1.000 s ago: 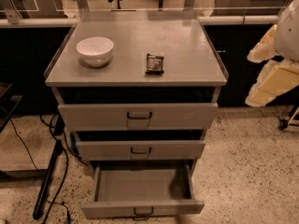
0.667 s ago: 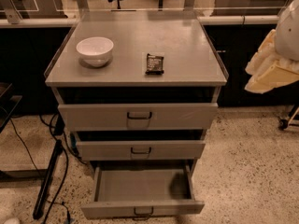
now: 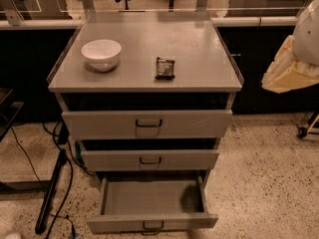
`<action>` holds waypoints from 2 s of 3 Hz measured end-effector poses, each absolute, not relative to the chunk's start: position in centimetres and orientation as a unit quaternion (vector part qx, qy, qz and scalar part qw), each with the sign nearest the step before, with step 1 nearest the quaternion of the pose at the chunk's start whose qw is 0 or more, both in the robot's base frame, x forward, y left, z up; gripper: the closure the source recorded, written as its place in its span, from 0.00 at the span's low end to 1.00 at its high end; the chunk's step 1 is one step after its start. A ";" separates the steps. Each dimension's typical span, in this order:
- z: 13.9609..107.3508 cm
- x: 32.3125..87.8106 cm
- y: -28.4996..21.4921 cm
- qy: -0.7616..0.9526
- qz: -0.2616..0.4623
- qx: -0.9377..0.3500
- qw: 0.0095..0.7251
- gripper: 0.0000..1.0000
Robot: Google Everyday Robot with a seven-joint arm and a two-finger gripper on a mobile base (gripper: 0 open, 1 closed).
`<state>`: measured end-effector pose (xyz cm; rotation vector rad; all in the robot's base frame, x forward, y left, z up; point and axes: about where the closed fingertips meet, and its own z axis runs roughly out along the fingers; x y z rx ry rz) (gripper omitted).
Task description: Close bottom drawer
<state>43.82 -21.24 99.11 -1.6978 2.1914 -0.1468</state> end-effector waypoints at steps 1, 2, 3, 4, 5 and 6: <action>99.1 43.8 -21.2 0.776 -0.052 -0.601 0.182 1.00; 97.6 42.8 -20.8 0.779 -0.046 -0.598 0.184 1.00; 93.1 40.4 -19.5 0.789 -0.025 -0.591 0.168 1.00; 86.1 38.1 -18.5 0.802 0.002 -0.583 0.129 1.00; 83.4 36.5 -18.8 0.805 0.013 -0.585 0.101 1.00; 83.4 36.5 -18.8 0.805 0.013 -0.585 0.101 1.00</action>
Offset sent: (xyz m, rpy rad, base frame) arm -0.0263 0.0096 -0.0450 0.0363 0.0281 -0.0163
